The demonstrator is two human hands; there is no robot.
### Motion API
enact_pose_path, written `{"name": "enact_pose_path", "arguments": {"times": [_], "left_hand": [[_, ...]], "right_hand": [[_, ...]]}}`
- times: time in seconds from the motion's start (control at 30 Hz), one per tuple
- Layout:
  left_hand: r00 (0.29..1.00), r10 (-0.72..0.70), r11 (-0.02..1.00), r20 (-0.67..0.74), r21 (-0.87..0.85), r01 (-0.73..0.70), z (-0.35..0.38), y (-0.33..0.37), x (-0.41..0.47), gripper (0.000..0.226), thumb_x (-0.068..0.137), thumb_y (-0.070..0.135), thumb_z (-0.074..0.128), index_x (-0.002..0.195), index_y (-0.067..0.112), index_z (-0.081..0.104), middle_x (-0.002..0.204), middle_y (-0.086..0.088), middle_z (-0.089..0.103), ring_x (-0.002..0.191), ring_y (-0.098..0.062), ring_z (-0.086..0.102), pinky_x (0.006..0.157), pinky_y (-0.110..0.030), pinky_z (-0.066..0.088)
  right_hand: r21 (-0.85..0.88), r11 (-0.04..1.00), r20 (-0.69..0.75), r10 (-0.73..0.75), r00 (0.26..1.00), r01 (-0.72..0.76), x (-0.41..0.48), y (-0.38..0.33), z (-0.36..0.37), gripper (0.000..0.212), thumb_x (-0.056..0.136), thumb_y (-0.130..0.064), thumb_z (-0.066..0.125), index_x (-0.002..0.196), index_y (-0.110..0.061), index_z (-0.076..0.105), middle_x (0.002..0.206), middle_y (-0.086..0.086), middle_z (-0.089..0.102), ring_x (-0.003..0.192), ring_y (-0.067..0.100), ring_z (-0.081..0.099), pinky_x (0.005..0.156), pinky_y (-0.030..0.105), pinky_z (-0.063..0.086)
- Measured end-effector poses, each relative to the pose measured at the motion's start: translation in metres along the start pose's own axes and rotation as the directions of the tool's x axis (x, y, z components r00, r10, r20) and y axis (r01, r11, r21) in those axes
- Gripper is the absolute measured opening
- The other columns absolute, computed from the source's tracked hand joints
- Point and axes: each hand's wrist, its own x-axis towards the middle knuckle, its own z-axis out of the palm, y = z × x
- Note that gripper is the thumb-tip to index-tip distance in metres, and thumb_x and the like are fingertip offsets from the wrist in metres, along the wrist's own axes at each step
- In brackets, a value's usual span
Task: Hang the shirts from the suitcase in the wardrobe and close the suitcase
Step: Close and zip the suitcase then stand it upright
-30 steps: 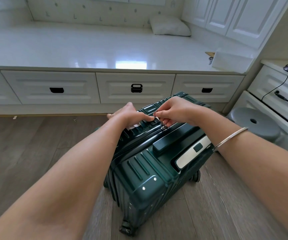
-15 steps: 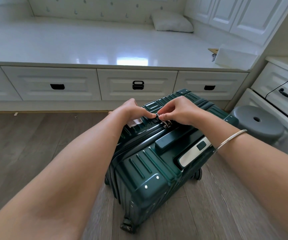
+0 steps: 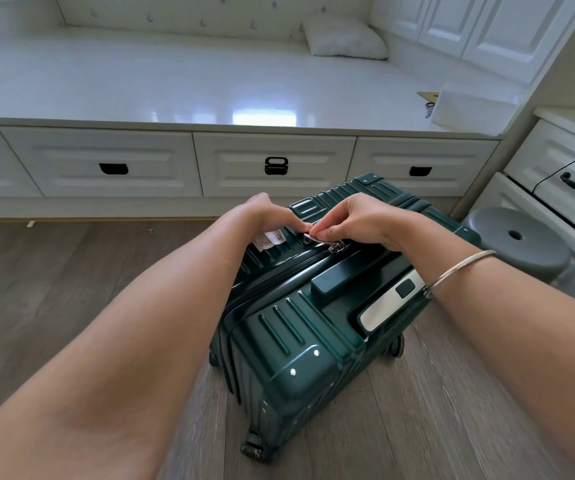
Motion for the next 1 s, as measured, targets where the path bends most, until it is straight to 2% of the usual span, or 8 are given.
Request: {"name": "enact_pose_path", "arguments": {"times": [0.17,0.27,0.33,0.5,0.63,0.7,0.87,1.0], "left_hand": [[1.0,-0.001,1.0,0.001,-0.015,0.001,0.0,0.0,0.0,0.105,0.063,0.048,0.084,0.144,0.01,0.03,0.144,-0.009,0.041,0.127,-0.031,0.046,0.094,-0.043,0.047],[1.0,-0.004,1.0,0.007,-0.015,0.004,0.0,0.0,0.002,0.106,0.061,0.049,0.084,0.144,0.01,0.03,0.145,-0.009,0.04,0.128,-0.032,0.045,0.099,-0.046,0.045],[1.0,-0.004,1.0,0.009,-0.013,0.004,0.001,0.0,0.002,0.107,0.061,0.05,0.084,0.144,0.011,0.03,0.144,-0.009,0.041,0.126,-0.032,0.046,0.098,-0.046,0.046],[1.0,-0.014,1.0,0.008,-0.01,0.014,0.001,0.0,0.001,0.105,0.059,0.05,0.085,0.142,0.011,0.033,0.141,-0.008,0.044,0.123,-0.031,0.049,0.095,-0.045,0.048],[1.0,-0.021,1.0,0.014,-0.015,0.021,0.0,0.001,0.001,0.109,0.052,0.053,0.086,0.14,0.011,0.037,0.133,-0.009,0.05,0.113,-0.031,0.056,0.092,-0.047,0.051],[1.0,-0.021,1.0,0.011,-0.011,0.021,0.0,0.001,0.001,0.11,0.052,0.053,0.086,0.14,0.012,0.036,0.133,-0.009,0.049,0.112,-0.031,0.056,0.093,-0.047,0.051],[1.0,-0.021,1.0,0.0,0.001,0.021,0.0,0.001,0.004,0.108,0.056,0.051,0.085,0.142,0.011,0.034,0.134,-0.009,0.047,0.111,-0.03,0.054,0.091,-0.044,0.051],[1.0,-0.025,1.0,-0.003,0.011,0.025,0.0,0.002,0.005,0.107,0.06,0.048,0.084,0.145,0.011,0.03,0.143,-0.01,0.042,0.121,-0.033,0.049,0.095,-0.047,0.047]], "right_hand": [[-0.082,0.997,-0.041,0.002,0.999,-0.006,0.0,0.001,0.002,0.01,0.084,-0.023,0.07,0.086,-0.03,0.077,0.101,-0.003,0.072,0.104,0.014,0.061,0.093,0.028,0.045],[-0.147,0.989,-0.02,0.023,1.0,-0.026,-0.005,-0.004,-0.001,0.017,0.082,-0.042,0.068,0.087,-0.029,0.077,0.111,0.01,0.067,0.11,0.022,0.059,0.094,0.035,0.045],[-0.203,0.979,-0.008,0.004,1.0,-0.006,-0.007,-0.005,0.001,0.024,0.079,-0.051,0.068,0.082,-0.029,0.076,0.106,0.011,0.069,0.103,0.023,0.062,0.09,0.037,0.048],[-0.328,0.94,-0.136,-0.151,0.979,0.1,-0.007,-0.003,0.011,0.009,0.077,-0.031,0.075,0.074,-0.022,0.074,0.08,-0.005,0.07,0.081,0.01,0.065,0.066,0.021,0.051],[-0.466,0.873,-0.215,-0.27,0.939,0.144,-0.01,-0.006,0.021,0.009,0.075,-0.027,0.072,0.068,-0.023,0.067,0.084,-0.009,0.057,0.08,0.014,0.06,0.068,0.03,0.052],[-0.504,0.852,-0.224,-0.284,0.932,0.139,-0.012,-0.008,0.023,0.01,0.075,-0.026,0.07,0.068,-0.023,0.064,0.086,-0.006,0.059,0.08,0.017,0.06,0.065,0.029,0.049],[-0.354,0.926,-0.28,-0.242,0.929,0.134,-0.012,-0.007,0.016,0.01,0.073,-0.016,0.072,0.068,-0.021,0.065,0.077,-0.005,0.064,0.074,0.014,0.064,0.069,0.032,0.057],[-0.231,0.964,-0.297,-0.199,0.934,0.132,-0.012,-0.007,0.013,0.008,0.072,-0.017,0.081,0.077,-0.019,0.076,0.073,-0.007,0.068,0.071,0.004,0.065,0.063,0.016,0.052]]}}
